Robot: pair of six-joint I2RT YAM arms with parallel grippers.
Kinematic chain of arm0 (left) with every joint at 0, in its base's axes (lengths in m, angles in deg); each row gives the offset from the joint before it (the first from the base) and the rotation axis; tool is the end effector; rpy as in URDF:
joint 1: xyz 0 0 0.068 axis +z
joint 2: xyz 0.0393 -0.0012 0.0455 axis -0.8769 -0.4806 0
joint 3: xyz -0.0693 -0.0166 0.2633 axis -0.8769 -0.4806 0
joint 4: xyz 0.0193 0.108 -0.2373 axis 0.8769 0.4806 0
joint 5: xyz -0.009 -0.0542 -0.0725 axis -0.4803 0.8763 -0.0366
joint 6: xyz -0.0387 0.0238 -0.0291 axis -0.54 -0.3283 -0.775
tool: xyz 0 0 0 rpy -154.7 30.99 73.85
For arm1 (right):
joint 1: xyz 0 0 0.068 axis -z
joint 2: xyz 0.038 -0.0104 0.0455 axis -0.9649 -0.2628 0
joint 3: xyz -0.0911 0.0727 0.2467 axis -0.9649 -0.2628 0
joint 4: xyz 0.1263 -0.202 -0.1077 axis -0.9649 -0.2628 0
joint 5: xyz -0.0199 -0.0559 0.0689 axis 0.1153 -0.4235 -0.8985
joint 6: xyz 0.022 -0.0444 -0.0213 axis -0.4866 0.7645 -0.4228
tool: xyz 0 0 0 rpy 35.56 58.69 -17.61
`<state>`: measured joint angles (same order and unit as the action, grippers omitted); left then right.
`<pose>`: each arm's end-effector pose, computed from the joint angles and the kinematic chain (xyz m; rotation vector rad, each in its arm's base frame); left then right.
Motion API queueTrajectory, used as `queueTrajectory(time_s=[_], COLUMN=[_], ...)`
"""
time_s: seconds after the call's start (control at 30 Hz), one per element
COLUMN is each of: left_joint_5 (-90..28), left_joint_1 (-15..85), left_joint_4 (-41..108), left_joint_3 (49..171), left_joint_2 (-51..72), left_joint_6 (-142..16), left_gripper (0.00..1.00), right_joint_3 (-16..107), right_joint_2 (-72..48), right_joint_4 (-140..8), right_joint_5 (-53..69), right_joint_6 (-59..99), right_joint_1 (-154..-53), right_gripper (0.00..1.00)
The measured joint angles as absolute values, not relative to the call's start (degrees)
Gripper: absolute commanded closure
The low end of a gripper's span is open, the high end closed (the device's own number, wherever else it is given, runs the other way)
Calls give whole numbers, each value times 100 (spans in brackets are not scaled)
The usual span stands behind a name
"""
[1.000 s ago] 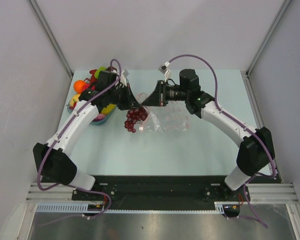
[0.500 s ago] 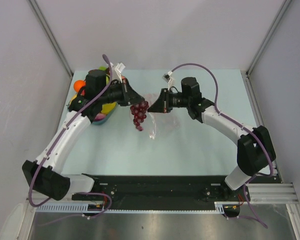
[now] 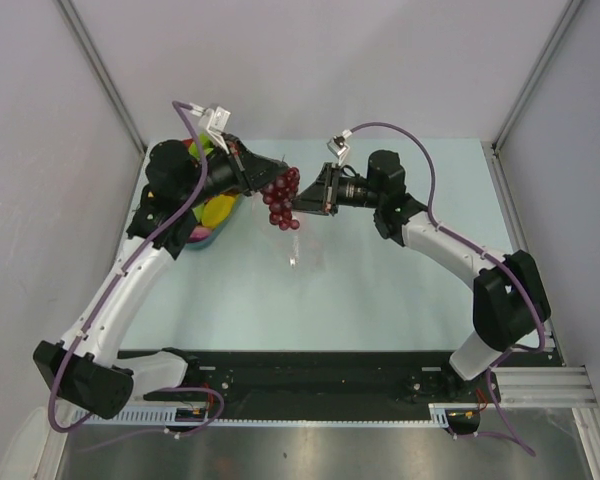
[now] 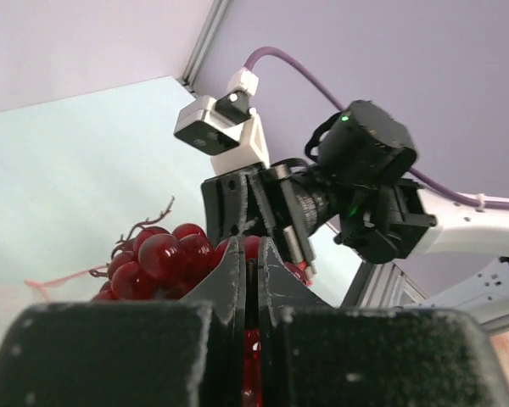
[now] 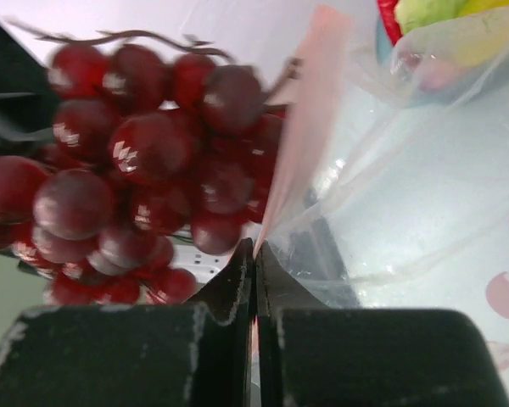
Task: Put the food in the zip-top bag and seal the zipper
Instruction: Place the fake fruit in the zipper food storage bag.
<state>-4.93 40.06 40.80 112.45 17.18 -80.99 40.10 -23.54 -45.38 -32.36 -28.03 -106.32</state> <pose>0.2398 -0.1145 0.4468 0.3809 1.6357 -1.1461 0.3094 0.2211 0.3343 -0.3798 1.9117 1.7526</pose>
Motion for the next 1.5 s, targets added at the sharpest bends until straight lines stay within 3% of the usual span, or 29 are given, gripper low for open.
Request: queueTrajectory(time_s=[0.47,0.8,0.87,0.9,0.93,0.97,1.13,1.5], left_joint_5=[-1413,-537,-436,-384,-371,-355,-373,-143], left_joint_1=[3801,3702,3691,3687,3685,3683,3702,4957], left_joint_4=[3166,4064,4344,4585,4683,4858,5282,5745], left_joint_3=[9446,8788,8823,8913,8972,9094,9658,10631], left_joint_2=[2321,2881,2817,2710,2645,2526,2419,2542], left_joint_6=[-6516,-4505,-4289,-4147,-4086,-4020,-4003,-4853], left_gripper=[100,100,88,74,45,37,16,14], right_joint_3=[3975,3962,3962,3962,3962,3962,3962,3953], right_joint_2=[-2715,-2798,-2800,-2800,-2802,-2807,-2807,-2483], right_joint_4=[-3930,-3377,-3296,-3253,-3226,-3194,-3194,-3738], right_joint_5=[-3573,-3628,-3662,-3704,-3724,-3756,-3864,-3798], right_joint_6=[-3950,-4348,-4381,-4398,-4401,-4398,-4243,-3614], right_joint_1=[-10509,-10393,-10395,-10395,-10398,-10411,-10404,-10343], right_gripper=[100,100,100,100,100,100,100,100])
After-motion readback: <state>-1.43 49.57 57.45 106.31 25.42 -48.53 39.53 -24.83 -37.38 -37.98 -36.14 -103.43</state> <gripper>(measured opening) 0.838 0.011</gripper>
